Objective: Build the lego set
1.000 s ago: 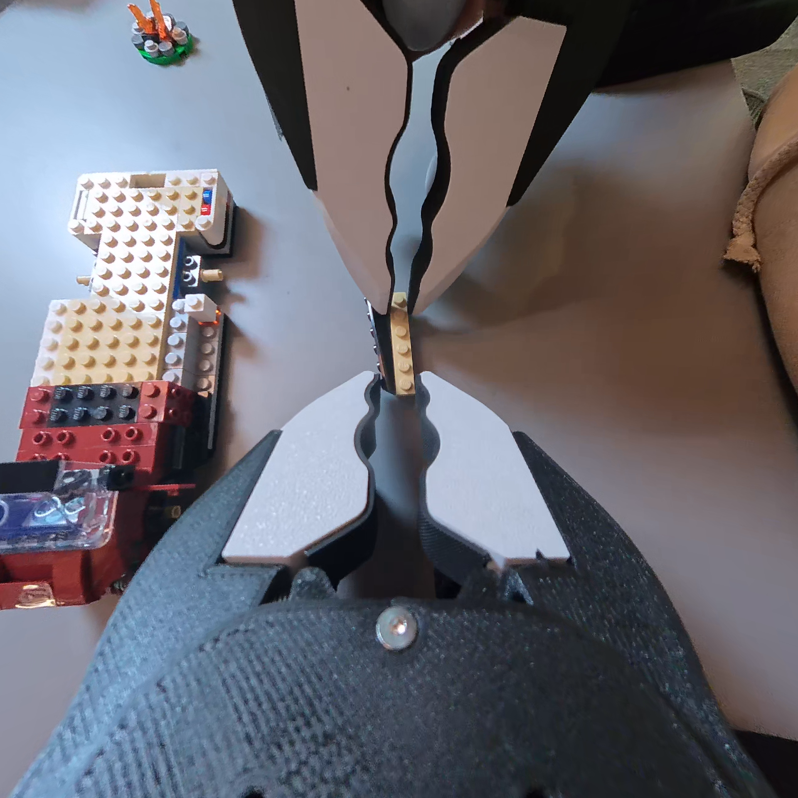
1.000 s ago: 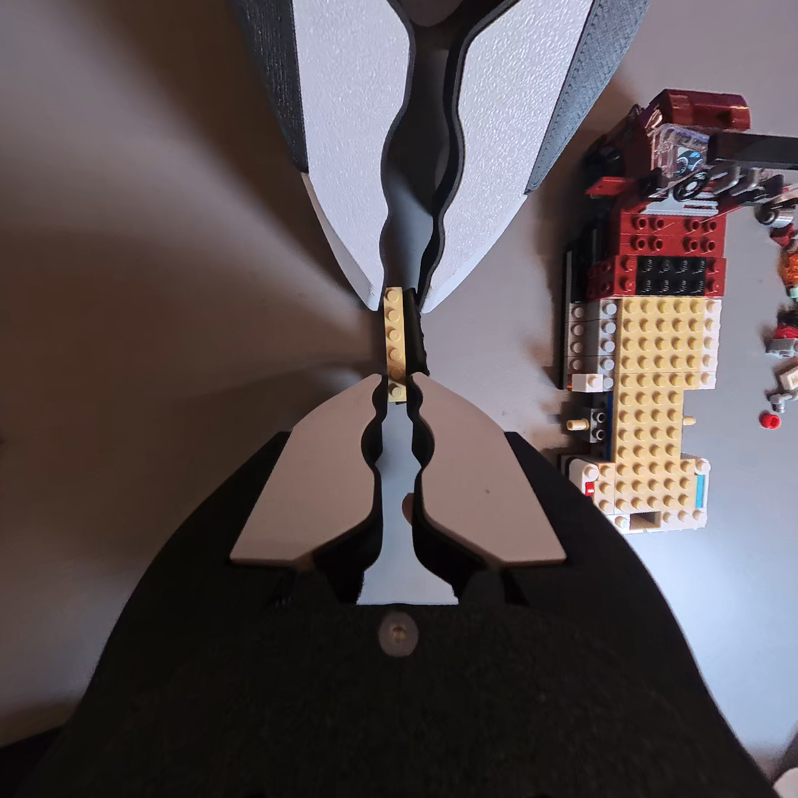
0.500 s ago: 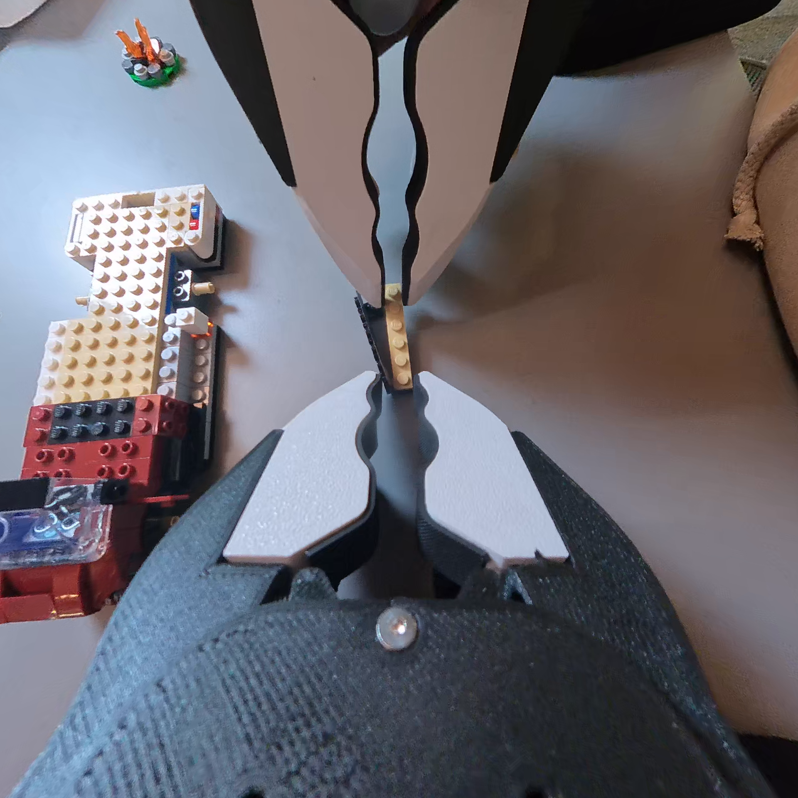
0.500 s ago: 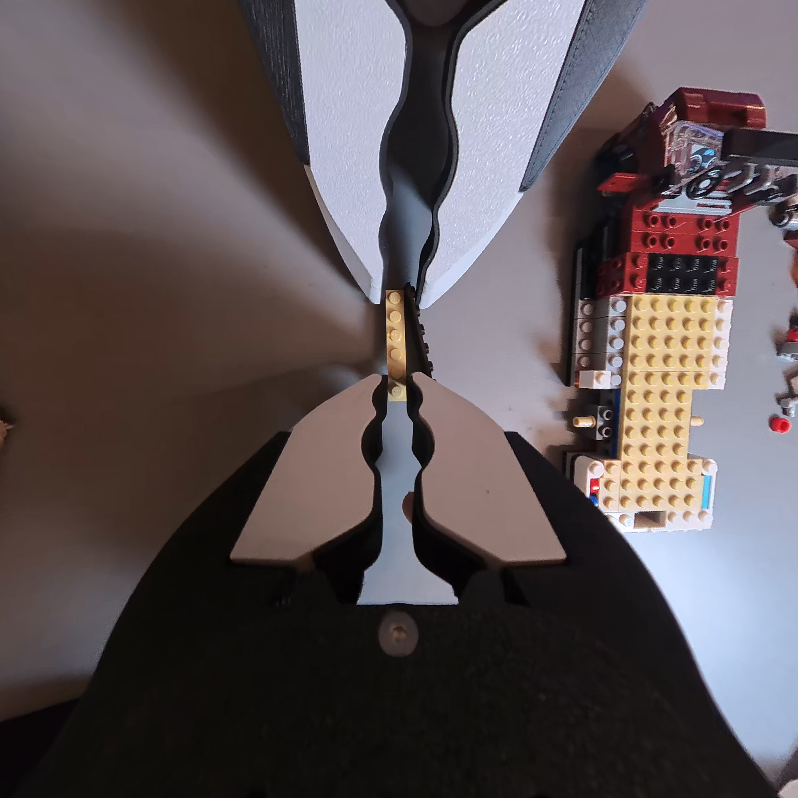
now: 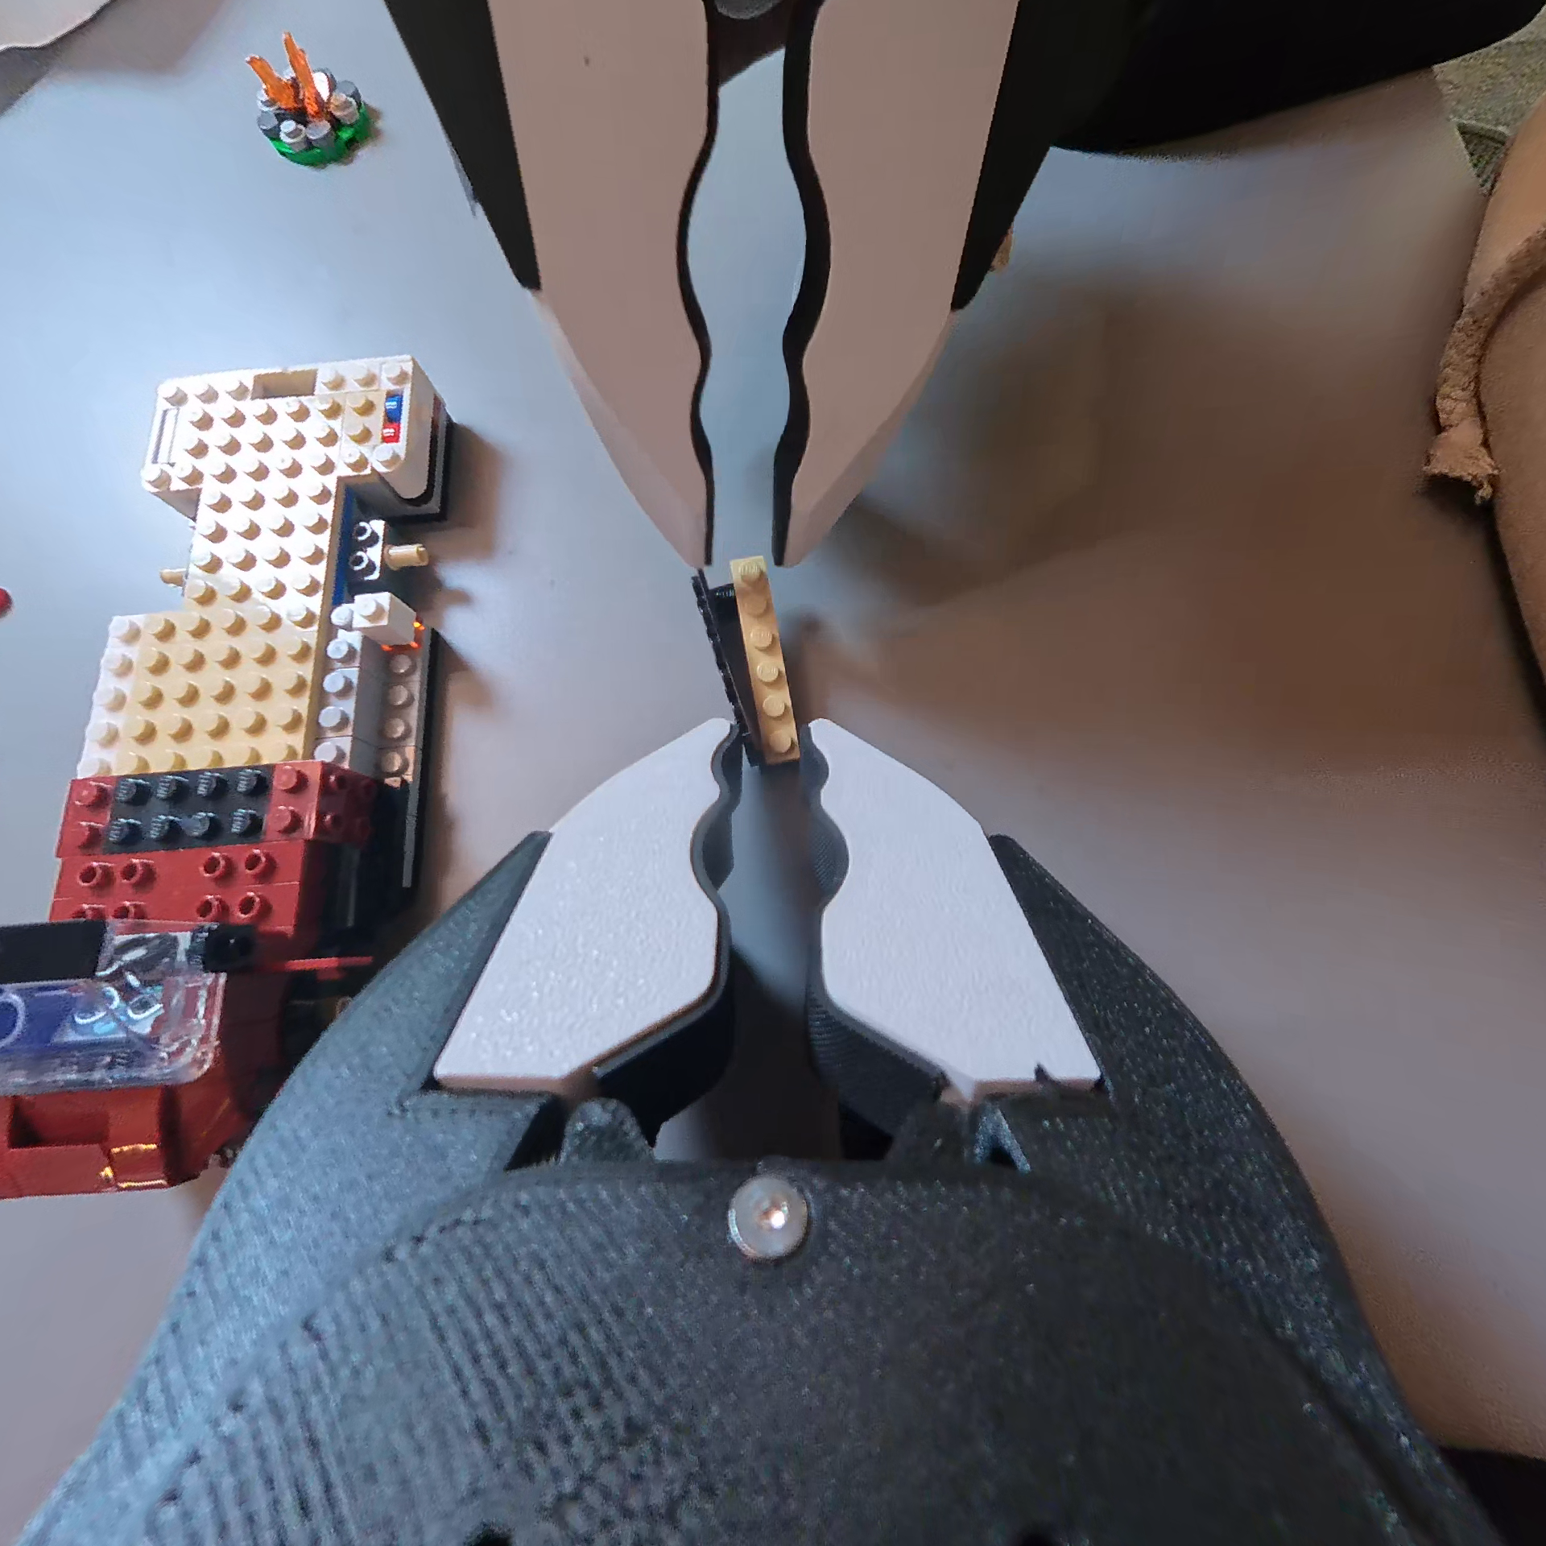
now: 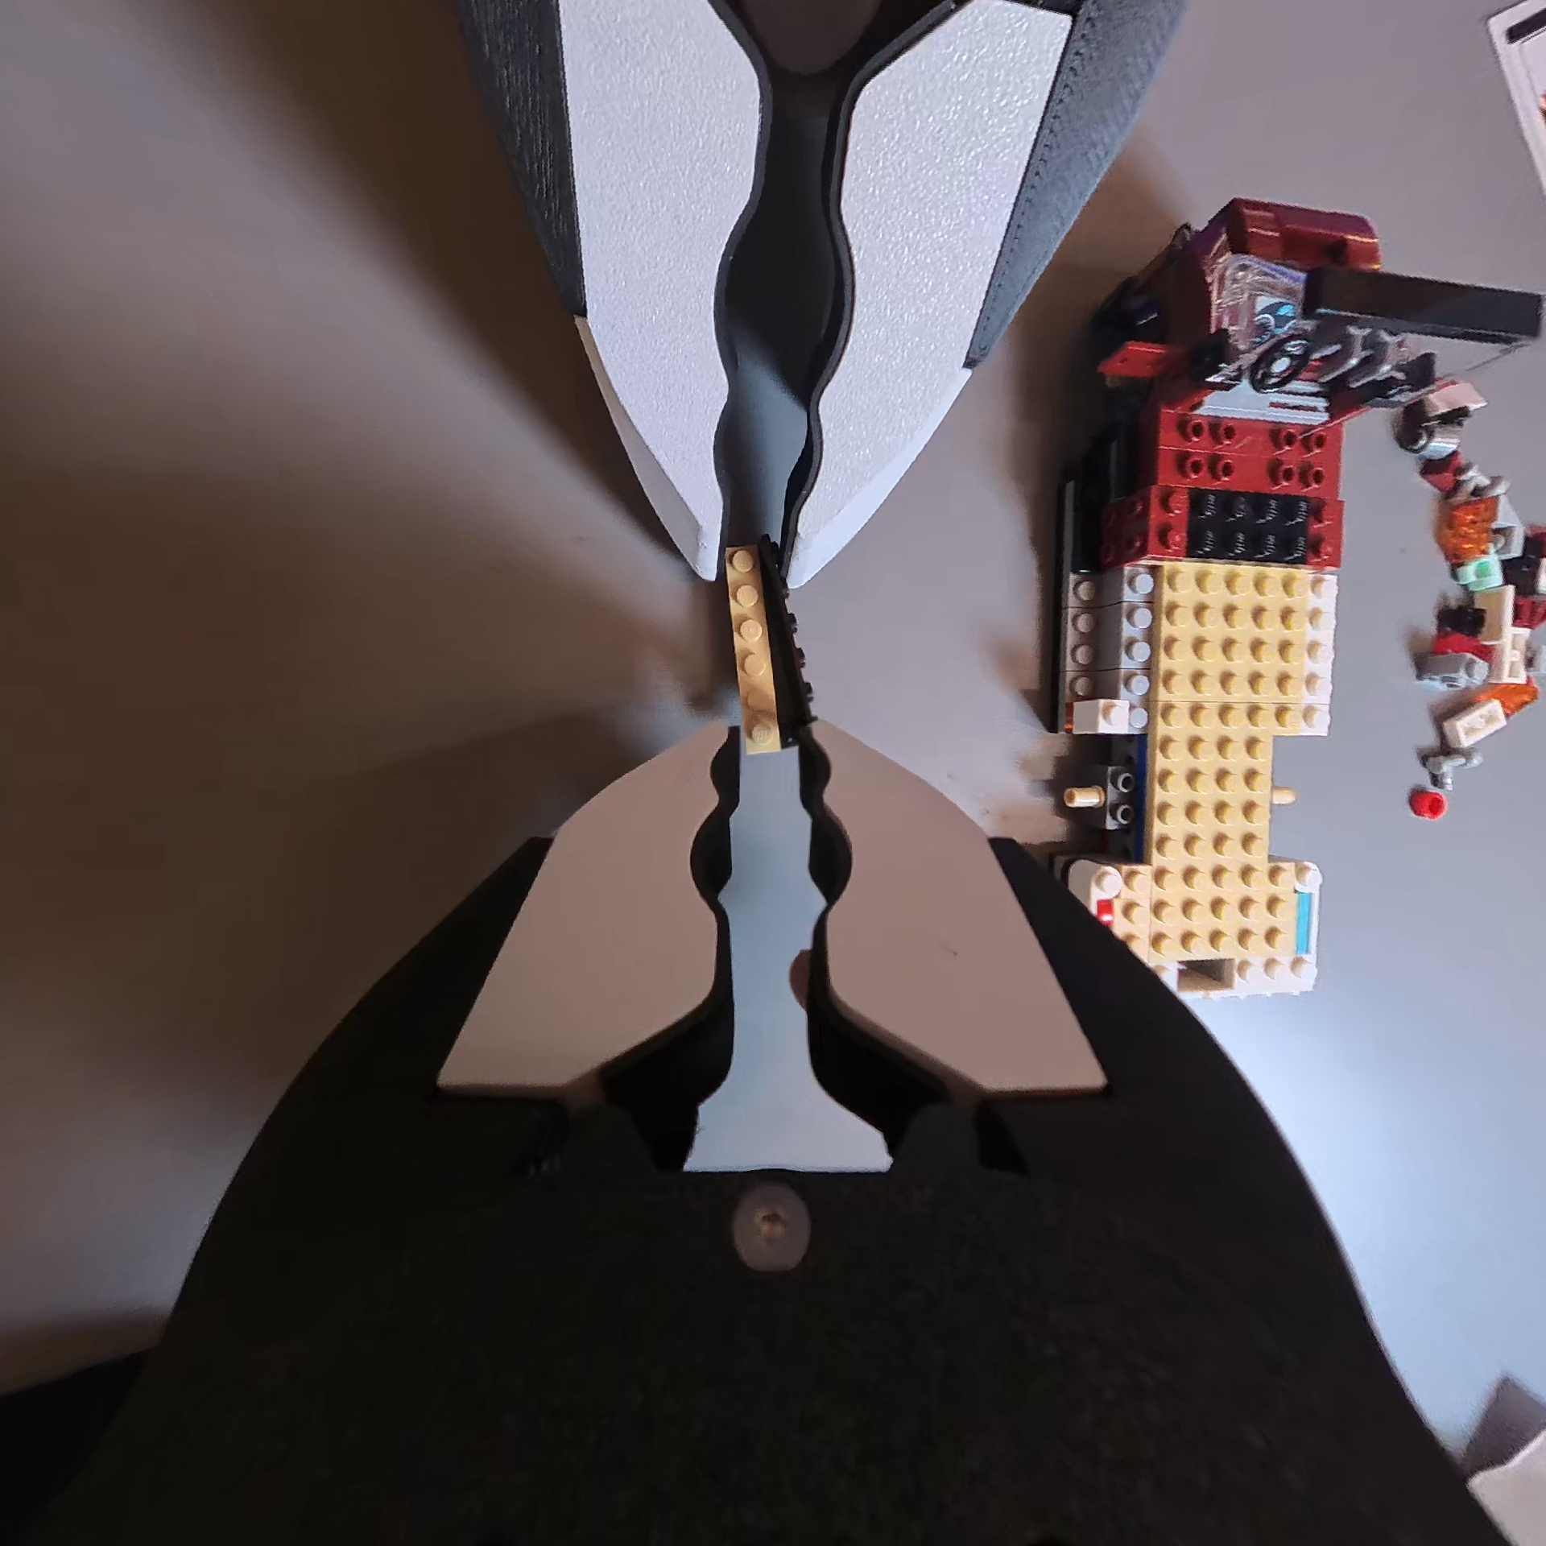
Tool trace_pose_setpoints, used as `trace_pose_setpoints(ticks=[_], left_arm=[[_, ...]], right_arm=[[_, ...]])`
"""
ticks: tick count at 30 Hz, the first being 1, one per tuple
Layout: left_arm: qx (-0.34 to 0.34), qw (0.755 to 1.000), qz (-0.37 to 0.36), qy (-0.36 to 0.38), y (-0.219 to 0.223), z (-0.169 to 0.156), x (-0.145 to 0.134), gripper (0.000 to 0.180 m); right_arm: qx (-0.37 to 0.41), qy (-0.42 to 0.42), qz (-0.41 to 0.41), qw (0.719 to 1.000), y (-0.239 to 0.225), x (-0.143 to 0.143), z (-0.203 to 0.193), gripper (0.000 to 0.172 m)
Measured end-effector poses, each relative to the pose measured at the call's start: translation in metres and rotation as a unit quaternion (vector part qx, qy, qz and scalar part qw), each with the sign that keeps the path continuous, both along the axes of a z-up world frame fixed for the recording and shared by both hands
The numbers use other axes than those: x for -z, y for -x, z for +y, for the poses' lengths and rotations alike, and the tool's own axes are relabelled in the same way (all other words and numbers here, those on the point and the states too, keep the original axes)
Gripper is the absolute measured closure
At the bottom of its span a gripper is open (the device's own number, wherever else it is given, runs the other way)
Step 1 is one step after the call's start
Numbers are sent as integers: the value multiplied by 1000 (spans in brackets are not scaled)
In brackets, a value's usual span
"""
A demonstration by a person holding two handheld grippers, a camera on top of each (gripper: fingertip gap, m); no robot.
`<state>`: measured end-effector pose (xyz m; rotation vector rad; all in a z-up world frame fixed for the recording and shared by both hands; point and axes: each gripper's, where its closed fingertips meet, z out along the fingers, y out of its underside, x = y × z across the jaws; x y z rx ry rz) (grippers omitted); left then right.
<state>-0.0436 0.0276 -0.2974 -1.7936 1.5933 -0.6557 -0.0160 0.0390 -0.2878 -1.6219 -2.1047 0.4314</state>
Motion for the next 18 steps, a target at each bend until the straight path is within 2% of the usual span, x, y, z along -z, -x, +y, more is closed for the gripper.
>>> trace_pose_setpoints(ticks=[7,9,12,18], left_arm=[[2,1000,0,1,0,0,0,168],[1,1000,0,-1,1,0,0,168],[0,1000,1,-1,1,0,0,167],[2,1000,-3,3,1,0,0,167]], right_arm=[[-8,30,21,999,-1,7,3,140],[-13,38,20,999,1,10,4,143],[-22,50,20,998,3,10,3,158],[-21,68,14,997,3,12,3,160]])
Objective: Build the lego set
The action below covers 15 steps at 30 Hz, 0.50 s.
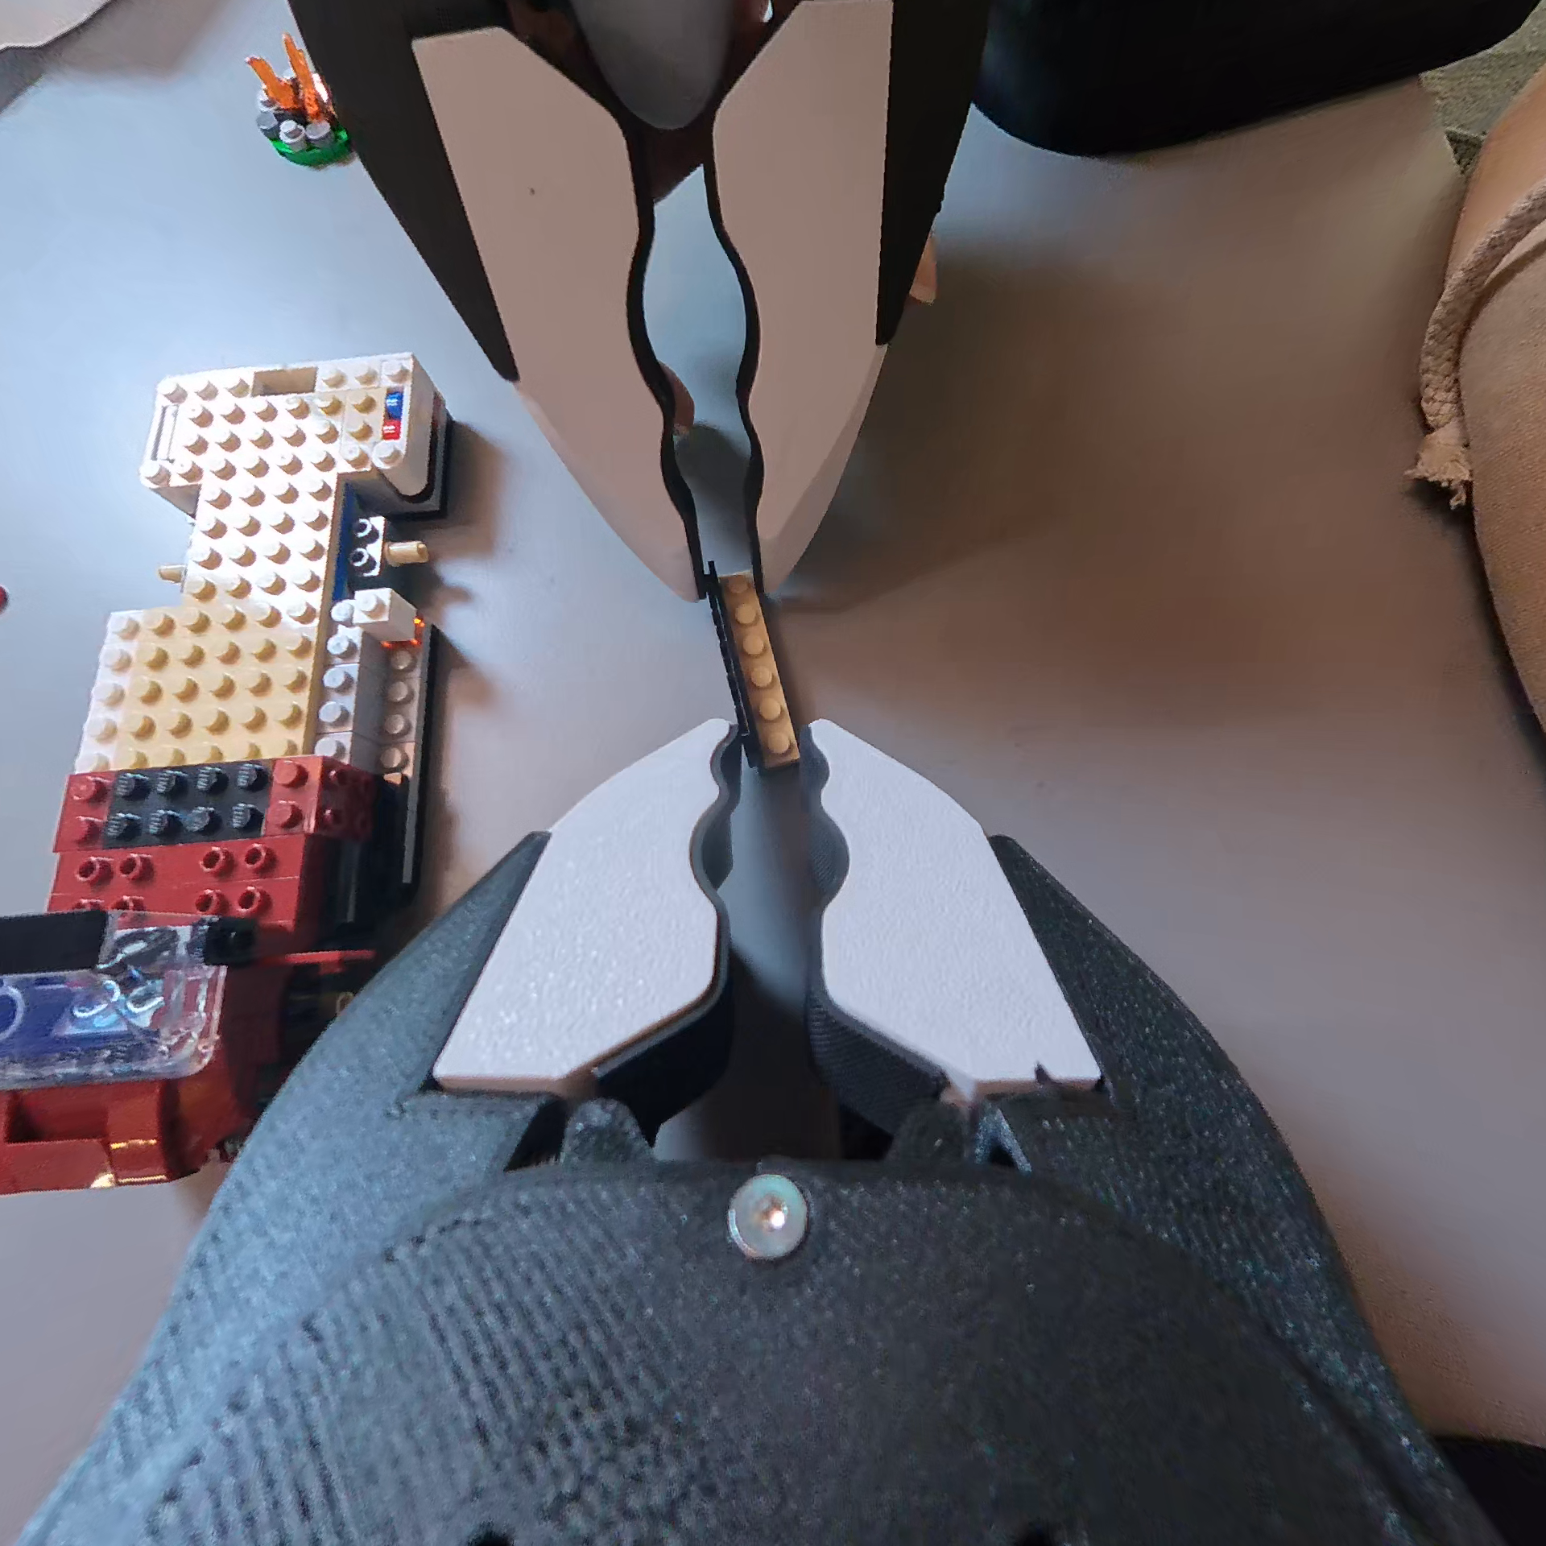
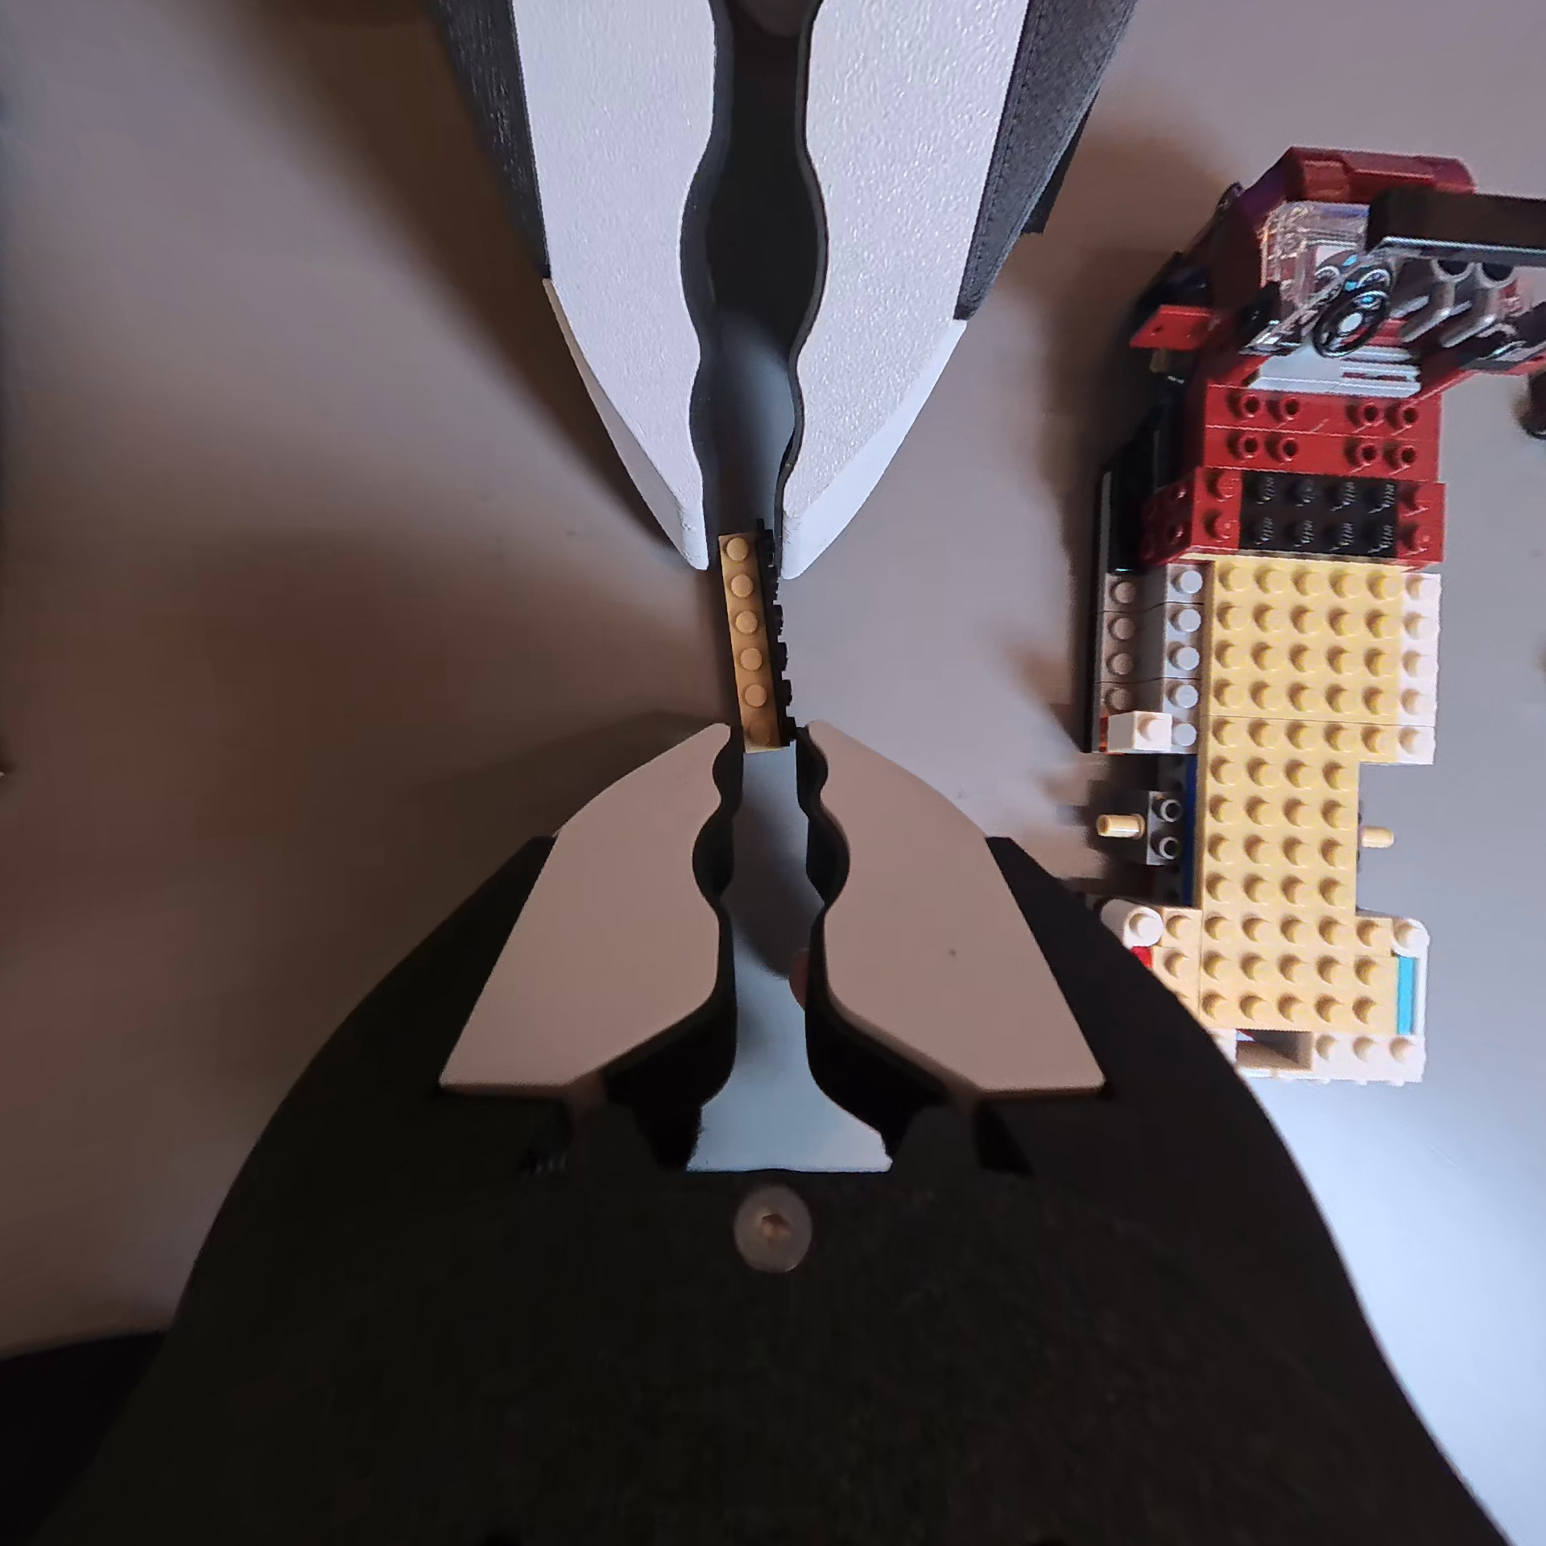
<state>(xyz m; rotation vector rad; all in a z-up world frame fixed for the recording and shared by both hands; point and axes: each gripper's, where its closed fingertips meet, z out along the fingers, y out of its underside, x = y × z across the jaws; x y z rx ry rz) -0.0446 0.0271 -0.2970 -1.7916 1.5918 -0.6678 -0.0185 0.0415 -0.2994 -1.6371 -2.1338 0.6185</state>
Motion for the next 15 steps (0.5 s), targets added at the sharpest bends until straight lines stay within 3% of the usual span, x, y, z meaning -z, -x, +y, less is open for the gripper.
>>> trace_pose_setpoints(ticks=[15], left_arm=[[-5,1000,4,-6,0,2,0,165]], right_arm=[[-7,22,-2,1000,5,-9,0,153]])
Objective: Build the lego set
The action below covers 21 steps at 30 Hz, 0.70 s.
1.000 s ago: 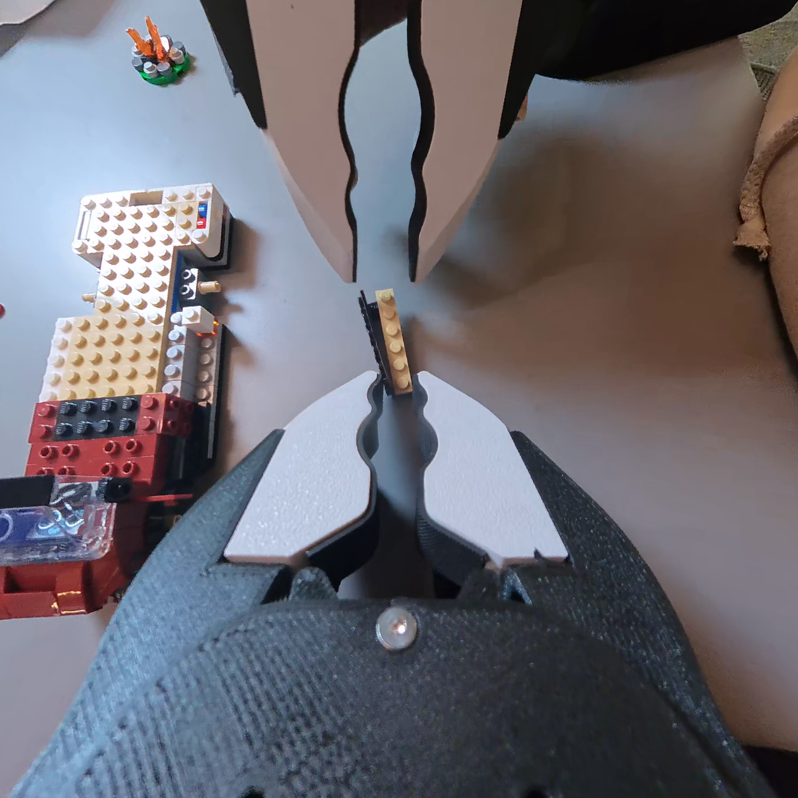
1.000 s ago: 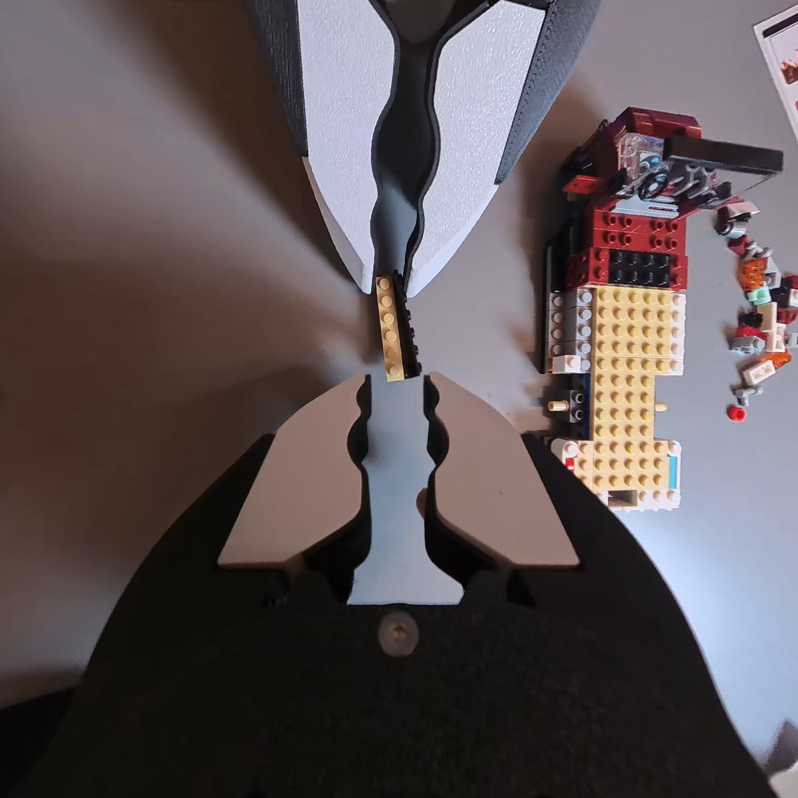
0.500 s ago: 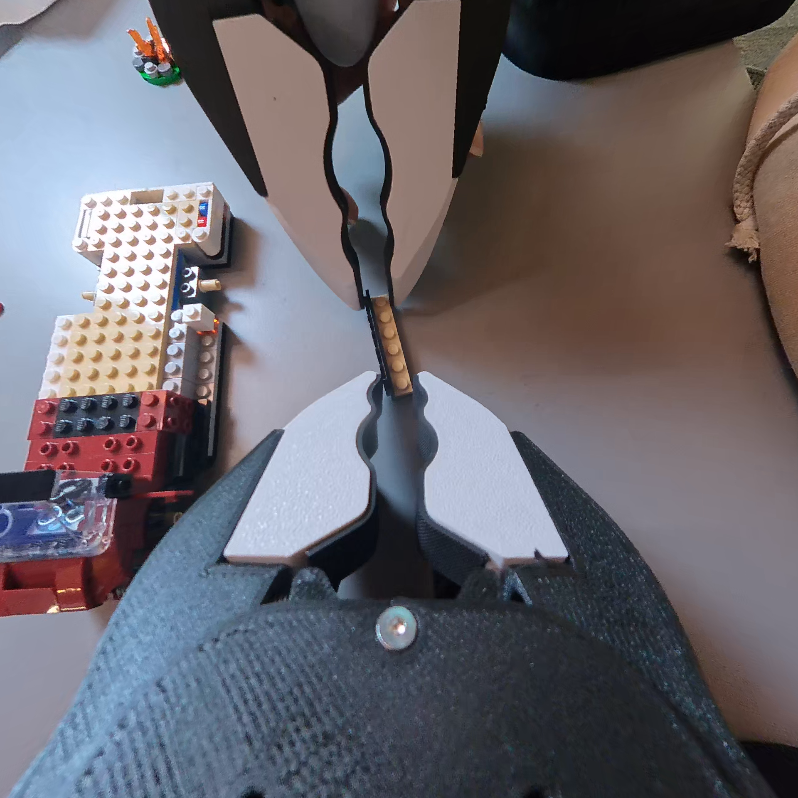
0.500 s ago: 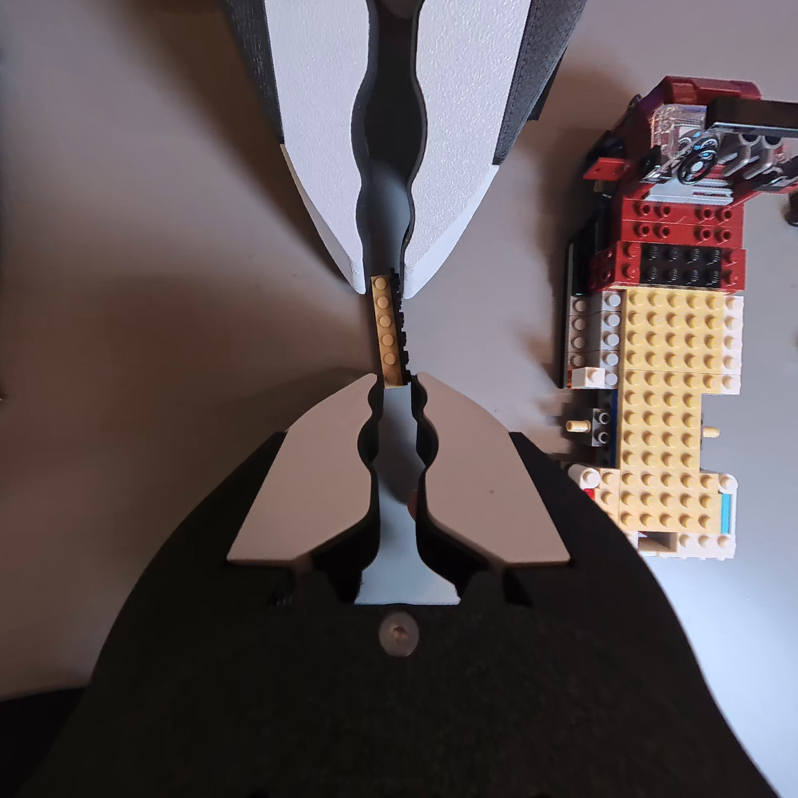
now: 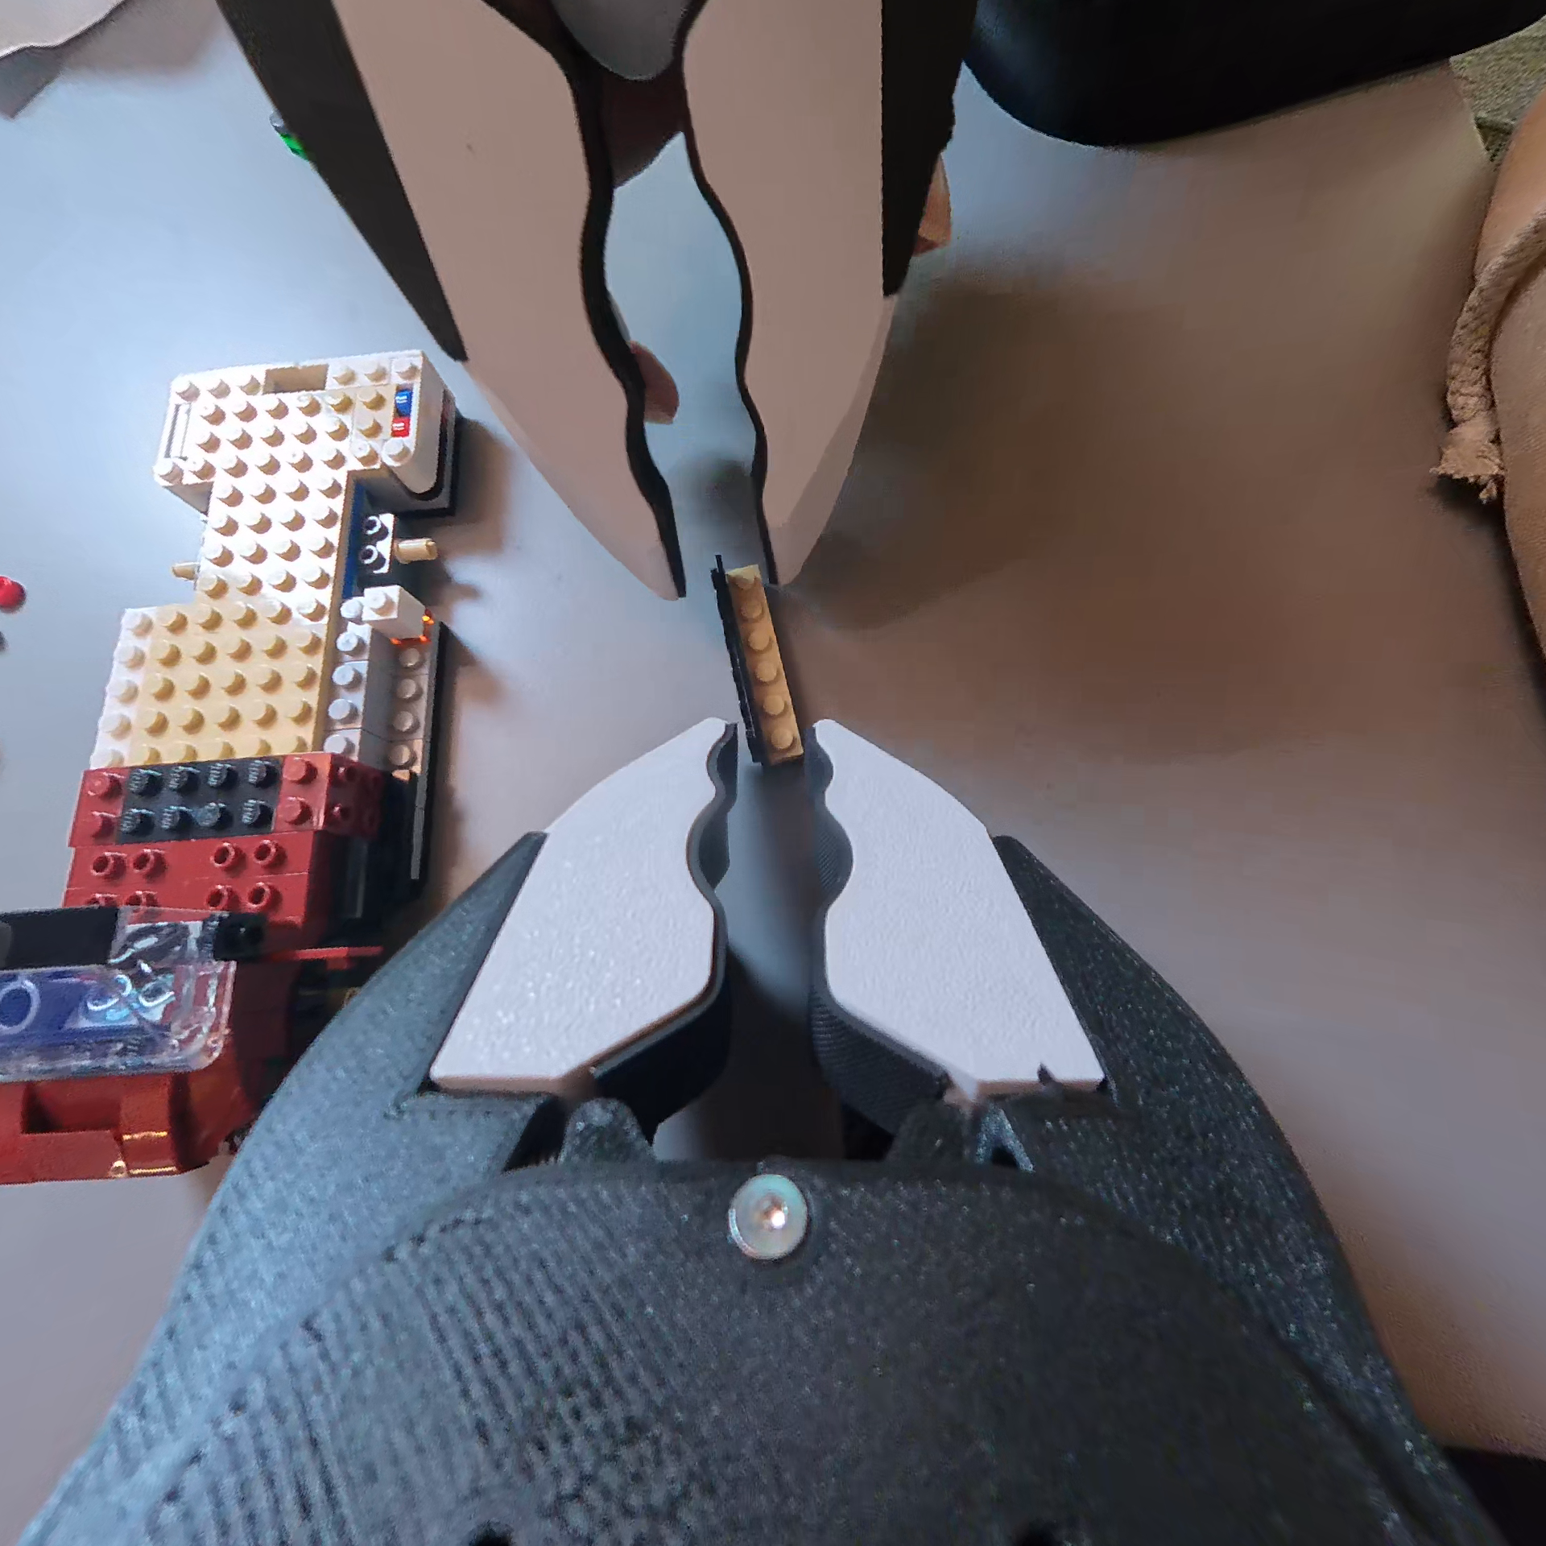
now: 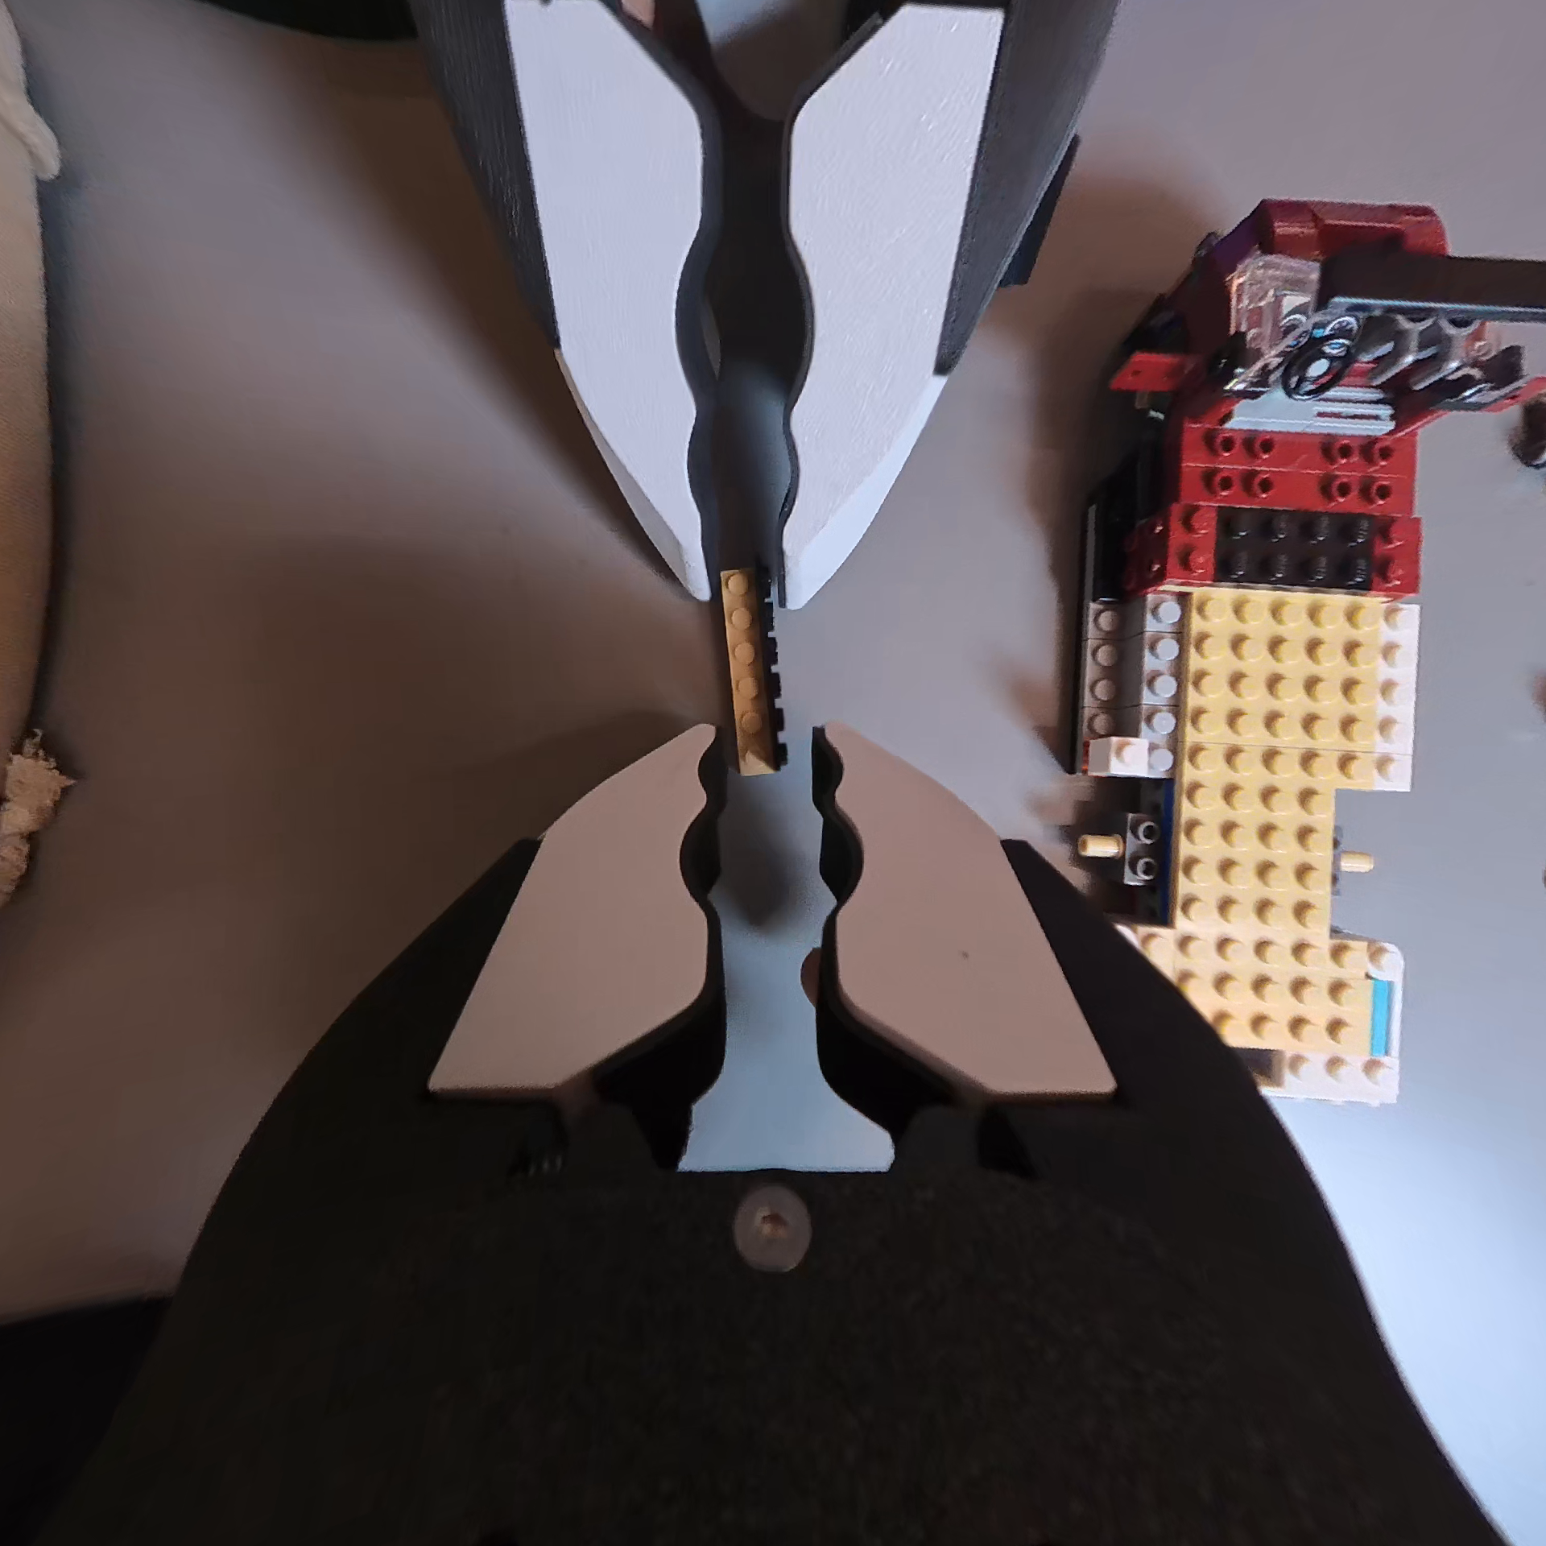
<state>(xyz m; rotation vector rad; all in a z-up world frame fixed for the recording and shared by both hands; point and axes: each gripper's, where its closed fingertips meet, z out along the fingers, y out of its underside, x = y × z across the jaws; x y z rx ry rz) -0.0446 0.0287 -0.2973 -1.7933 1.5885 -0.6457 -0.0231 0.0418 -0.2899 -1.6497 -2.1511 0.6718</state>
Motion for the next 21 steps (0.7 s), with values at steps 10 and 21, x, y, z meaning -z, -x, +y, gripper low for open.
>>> trace_pose_setpoints(ticks=[10,21], left_arm=[[3,1000,-2,-4,1,-1,-1,163],[5,975,-62,-215,8,2,-62,157]], right_arm=[[-29,80,-44,995,4,5,-3,167],[24,227,-32,973,-2,-34,5,168]])
